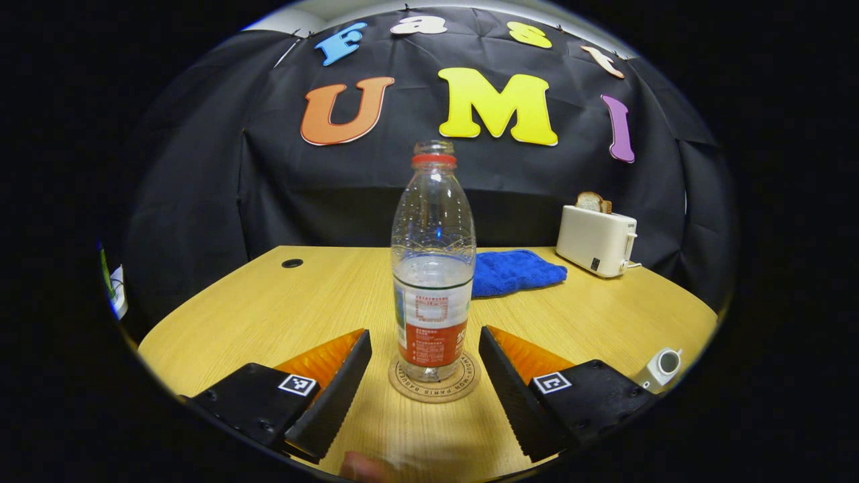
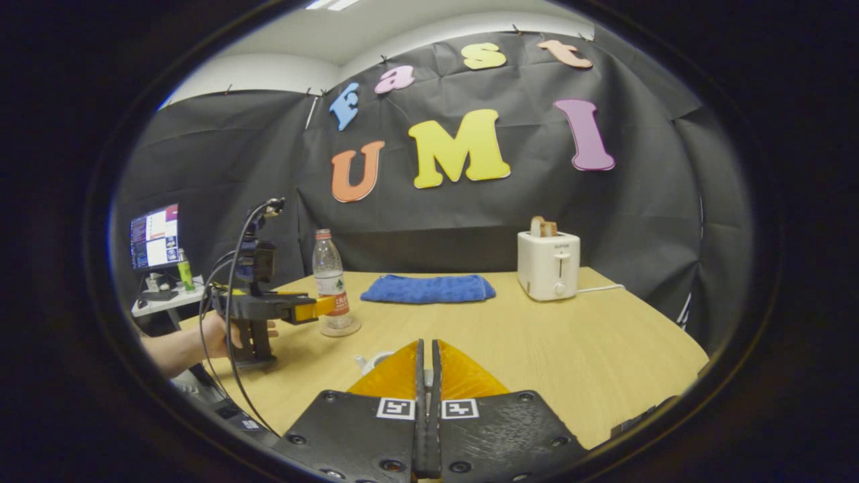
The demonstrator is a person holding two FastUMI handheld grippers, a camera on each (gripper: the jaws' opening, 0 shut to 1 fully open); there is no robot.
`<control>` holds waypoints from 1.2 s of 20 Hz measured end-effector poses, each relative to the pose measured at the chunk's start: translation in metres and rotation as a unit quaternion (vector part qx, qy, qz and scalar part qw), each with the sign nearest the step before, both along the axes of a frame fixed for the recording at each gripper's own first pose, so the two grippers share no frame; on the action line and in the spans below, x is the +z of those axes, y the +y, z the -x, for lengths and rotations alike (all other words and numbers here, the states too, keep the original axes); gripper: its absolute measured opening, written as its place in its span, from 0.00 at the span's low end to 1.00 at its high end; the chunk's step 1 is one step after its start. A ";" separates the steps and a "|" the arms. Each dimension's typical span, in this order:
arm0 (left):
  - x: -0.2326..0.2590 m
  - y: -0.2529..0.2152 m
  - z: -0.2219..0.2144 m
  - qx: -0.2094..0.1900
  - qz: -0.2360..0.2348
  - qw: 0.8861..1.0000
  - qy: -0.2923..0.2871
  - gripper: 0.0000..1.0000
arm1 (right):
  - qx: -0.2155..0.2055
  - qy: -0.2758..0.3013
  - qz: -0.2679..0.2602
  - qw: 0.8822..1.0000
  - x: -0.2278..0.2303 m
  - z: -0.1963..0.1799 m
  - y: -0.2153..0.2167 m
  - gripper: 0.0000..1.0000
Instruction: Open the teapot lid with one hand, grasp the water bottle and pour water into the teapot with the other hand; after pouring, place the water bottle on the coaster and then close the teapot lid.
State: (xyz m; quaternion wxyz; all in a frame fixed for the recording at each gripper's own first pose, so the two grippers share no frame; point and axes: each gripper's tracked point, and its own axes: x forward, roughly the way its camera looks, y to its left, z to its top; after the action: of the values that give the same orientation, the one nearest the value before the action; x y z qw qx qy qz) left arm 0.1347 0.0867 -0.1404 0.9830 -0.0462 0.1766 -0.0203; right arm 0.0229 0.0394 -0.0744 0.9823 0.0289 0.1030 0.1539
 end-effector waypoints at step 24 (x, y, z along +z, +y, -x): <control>0.060 0.071 0.125 0.098 -0.013 0.991 -0.088 1.00 | 0.074 -0.004 0.030 0.997 -0.032 -0.067 0.072 0.00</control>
State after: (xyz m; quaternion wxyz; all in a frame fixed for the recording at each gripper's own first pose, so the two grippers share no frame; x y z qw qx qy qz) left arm 0.0100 0.1573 -0.0802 0.9925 -0.0487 0.0838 0.0743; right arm 0.0903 0.1118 -0.1068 0.9690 -0.0091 0.1057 0.2233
